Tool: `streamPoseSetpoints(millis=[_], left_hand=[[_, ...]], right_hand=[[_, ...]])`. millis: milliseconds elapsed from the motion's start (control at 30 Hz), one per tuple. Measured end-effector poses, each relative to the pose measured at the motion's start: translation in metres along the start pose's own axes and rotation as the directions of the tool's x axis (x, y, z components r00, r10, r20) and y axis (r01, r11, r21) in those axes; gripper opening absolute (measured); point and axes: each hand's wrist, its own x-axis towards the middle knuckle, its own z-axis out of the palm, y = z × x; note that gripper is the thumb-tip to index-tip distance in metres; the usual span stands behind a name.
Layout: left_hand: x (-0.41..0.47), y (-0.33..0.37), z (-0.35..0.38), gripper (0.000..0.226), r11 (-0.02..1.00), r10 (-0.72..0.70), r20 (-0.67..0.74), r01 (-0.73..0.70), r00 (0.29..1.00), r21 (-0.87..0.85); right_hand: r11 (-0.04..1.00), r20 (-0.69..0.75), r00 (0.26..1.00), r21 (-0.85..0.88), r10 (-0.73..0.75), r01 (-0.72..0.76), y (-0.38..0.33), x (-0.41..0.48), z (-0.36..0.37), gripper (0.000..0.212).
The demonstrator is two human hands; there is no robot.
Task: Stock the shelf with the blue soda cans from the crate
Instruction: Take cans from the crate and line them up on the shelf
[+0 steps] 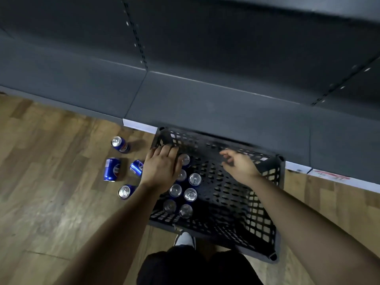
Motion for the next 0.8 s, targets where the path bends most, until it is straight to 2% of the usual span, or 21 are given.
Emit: streamPoseSetpoints(millis=[333, 567, 800], left_hand=[[-0.009, -0.027, 0.138, 0.043, 1.0, -0.024, -0.008, 0.024, 1.0, -0.016], [-0.007, -0.038, 0.18, 0.048, 0.997, -0.071, 0.011, 0.071, 0.997, -0.012], [-0.008, -0.039, 0.195, 0.049, 0.997, -0.071, 0.013, 0.072, 0.997, -0.014]], right_hand=[[0.997, 0.104, 0.993, -0.055, -0.047, 0.053, 0.073, 0.061, 0.115, 0.044], [0.985, 0.178, 0.98, -0.134, -0.085, 0.11, 0.095, 0.089, 0.157, 0.055], [0.987, 0.213, 0.976, -0.14, -0.05, 0.081, 0.096, 0.107, 0.187, 0.081]])
